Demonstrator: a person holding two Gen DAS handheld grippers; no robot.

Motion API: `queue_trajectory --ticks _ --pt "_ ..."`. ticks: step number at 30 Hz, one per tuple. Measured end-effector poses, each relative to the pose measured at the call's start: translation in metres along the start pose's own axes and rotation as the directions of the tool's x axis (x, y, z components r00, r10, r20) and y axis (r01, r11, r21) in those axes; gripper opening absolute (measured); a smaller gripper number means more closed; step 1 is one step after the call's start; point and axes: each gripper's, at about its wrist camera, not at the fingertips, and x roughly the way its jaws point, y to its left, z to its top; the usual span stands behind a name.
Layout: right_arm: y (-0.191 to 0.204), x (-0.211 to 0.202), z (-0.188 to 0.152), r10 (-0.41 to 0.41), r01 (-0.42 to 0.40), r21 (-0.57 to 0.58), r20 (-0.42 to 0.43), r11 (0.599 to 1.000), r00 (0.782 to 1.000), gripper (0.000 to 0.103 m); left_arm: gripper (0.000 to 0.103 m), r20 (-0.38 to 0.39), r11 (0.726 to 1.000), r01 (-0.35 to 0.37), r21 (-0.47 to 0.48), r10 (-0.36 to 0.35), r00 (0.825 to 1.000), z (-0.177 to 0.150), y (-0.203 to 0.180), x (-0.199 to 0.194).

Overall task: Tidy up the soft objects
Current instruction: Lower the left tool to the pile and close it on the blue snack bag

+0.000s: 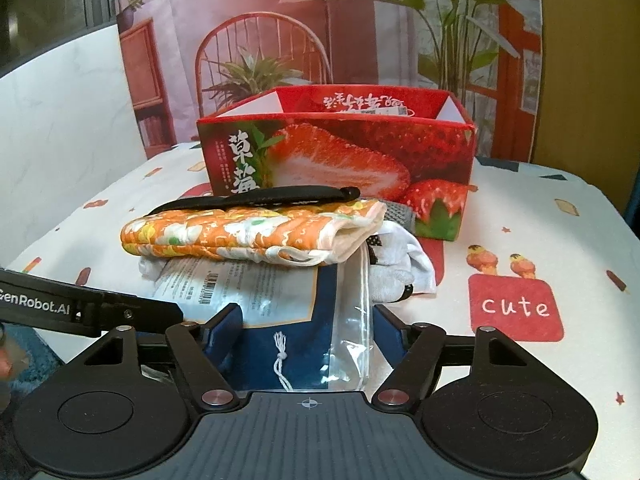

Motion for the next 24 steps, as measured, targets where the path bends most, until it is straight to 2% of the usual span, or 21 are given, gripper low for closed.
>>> queue_trajectory --ticks 10,15,21,24 --pt "0.002 0.001 -0.001 -0.003 0.003 -0.016 0.013 1.0 1.0 0.063 0.068 -0.012 1.0 -0.006 -0.021 0.006 1.0 -0.001 0.005 0.005" --pt "0.0 0.001 -0.001 0.011 -0.011 -0.016 0.012 1.0 1.0 0.048 0.068 -0.023 0.999 -0.009 -0.039 0.008 1.0 -0.002 0.009 0.008" --pt "0.0 0.004 -0.003 0.043 -0.043 -0.012 0.0 0.999 0.999 0.041 0.068 -0.026 0.998 0.009 -0.055 -0.01 1.0 -0.004 0.011 0.015" --pt "0.002 0.005 -0.004 0.05 -0.05 -0.018 0.0 0.999 0.999 0.038 0.072 -0.027 0.998 0.008 -0.066 -0.009 1.0 -0.004 0.012 0.016"
